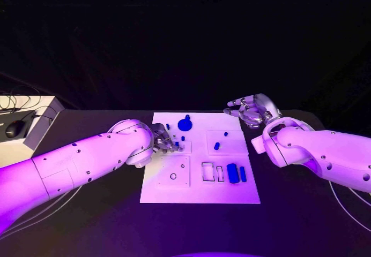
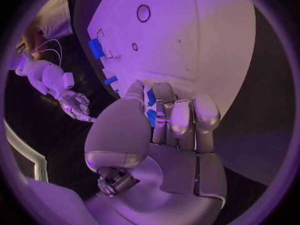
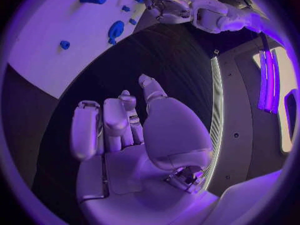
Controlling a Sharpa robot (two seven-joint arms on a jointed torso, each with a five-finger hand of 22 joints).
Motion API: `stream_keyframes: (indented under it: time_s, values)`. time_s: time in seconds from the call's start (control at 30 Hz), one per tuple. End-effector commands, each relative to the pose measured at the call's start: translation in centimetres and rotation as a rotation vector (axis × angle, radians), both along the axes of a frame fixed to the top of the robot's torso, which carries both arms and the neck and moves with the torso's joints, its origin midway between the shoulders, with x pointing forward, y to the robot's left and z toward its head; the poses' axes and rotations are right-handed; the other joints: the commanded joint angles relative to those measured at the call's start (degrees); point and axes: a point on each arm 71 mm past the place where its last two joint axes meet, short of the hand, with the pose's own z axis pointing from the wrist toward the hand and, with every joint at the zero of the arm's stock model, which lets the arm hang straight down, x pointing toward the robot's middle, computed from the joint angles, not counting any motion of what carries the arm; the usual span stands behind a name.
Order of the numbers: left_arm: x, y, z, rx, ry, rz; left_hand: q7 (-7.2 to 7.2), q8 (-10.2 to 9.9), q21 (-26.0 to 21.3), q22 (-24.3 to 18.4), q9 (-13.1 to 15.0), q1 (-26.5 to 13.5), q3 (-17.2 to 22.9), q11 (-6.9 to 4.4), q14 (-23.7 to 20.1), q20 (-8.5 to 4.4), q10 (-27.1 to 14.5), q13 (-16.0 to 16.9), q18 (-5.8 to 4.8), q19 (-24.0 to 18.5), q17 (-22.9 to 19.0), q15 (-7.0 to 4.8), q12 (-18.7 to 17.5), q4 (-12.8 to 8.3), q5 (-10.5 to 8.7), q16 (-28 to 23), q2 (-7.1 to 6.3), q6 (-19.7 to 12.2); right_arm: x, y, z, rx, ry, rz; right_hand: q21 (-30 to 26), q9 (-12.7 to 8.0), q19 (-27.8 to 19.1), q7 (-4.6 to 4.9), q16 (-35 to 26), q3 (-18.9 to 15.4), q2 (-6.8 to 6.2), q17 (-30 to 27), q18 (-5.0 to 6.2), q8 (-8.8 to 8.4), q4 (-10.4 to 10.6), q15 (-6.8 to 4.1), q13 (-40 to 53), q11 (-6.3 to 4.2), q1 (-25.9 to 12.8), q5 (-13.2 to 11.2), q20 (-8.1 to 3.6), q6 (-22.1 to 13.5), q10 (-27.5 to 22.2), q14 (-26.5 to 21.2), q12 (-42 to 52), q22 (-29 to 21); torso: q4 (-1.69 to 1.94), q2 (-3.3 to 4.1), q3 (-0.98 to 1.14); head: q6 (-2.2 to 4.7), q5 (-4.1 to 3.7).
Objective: Assemble the parts on the task board
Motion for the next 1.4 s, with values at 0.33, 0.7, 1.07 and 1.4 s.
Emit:
stream_keyframes:
  time_s: [0.33,0.7,1.07,1.4]
  values:
    - [-0.1,1.0,2.0,-0.106,-0.012,0.024,2.53,-0.4,-4.6,-3.3,-0.2,2.1,1.0,1.92,-1.6,1.38,-3.7,-1.3,1.04,-2.5,-4.5,0.84,-0.6,3.2,-4.57,-3.9,-2.43,-4.6,-0.1,0.0,0.0,-0.006,-0.006,0.011,-0.2,0.0,4.6,0.28,-0.2,-0.2,-0.01,-0.1,0.51,0.14,0.0,-0.23,-0.1,-0.20,-0.5,0.2,-0.17,0.0,-0.1,0.1,-0.1,11.0,0.02,-0.03,0.04,0.36,-0.02]
    - [1.6,3.5,4.7,-0.254,-0.009,0.101,6.64,-5.7,-17.2,-13.0,-23.5,3.5,3.9,5.04,-7.8,4.84,-7.1,-11.8,4.55,-8.0,-18.9,3.45,-3.8,1.7,-3.62,-10.5,0.31,-7.6,-0.1,-0.2,0.0,-0.007,-0.007,0.009,-0.2,0.0,4.6,0.28,-0.2,-0.2,-0.01,-0.1,0.51,0.14,0.0,-0.23,-0.1,-0.20,-0.5,0.2,-0.17,0.0,-0.1,0.1,-0.1,11.0,0.05,0.00,0.02,1.03,0.14]
    - [4.8,4.0,5.2,-0.251,0.000,0.185,5.79,-1.3,-11.9,-7.4,-30.1,1.0,1.9,4.16,-5.1,4.46,-5.4,-12.9,4.01,-4.4,-15.9,2.73,-1.2,4.8,-3.73,-5.6,0.40,-6.8,0.0,-0.1,0.0,-0.006,-0.005,0.011,-0.2,0.0,4.6,0.28,-0.2,-0.2,-0.01,-0.1,0.51,0.14,0.0,-0.23,-0.1,-0.20,-0.5,0.2,-0.17,0.0,-0.1,0.1,-0.1,11.0,-0.15,0.48,-0.13,1.80,0.65]
    - [6.6,3.6,5.0,-0.222,0.033,0.233,4.59,2.4,-8.0,-3.7,-24.5,0.5,1.0,3.27,-3.1,3.80,-4.4,-10.7,3.18,-2.5,-12.3,2.00,0.3,4.6,-3.10,-3.8,2.42,-7.0,0.0,0.2,0.0,-0.005,-0.004,0.016,-0.2,0.0,4.6,0.28,-0.2,-0.2,0.03,-0.1,0.51,0.14,-0.1,-0.24,-0.1,-0.20,-0.5,0.2,-0.18,0.0,0.0,0.1,-0.1,11.0,-0.21,0.99,-0.21,2.04,0.77]
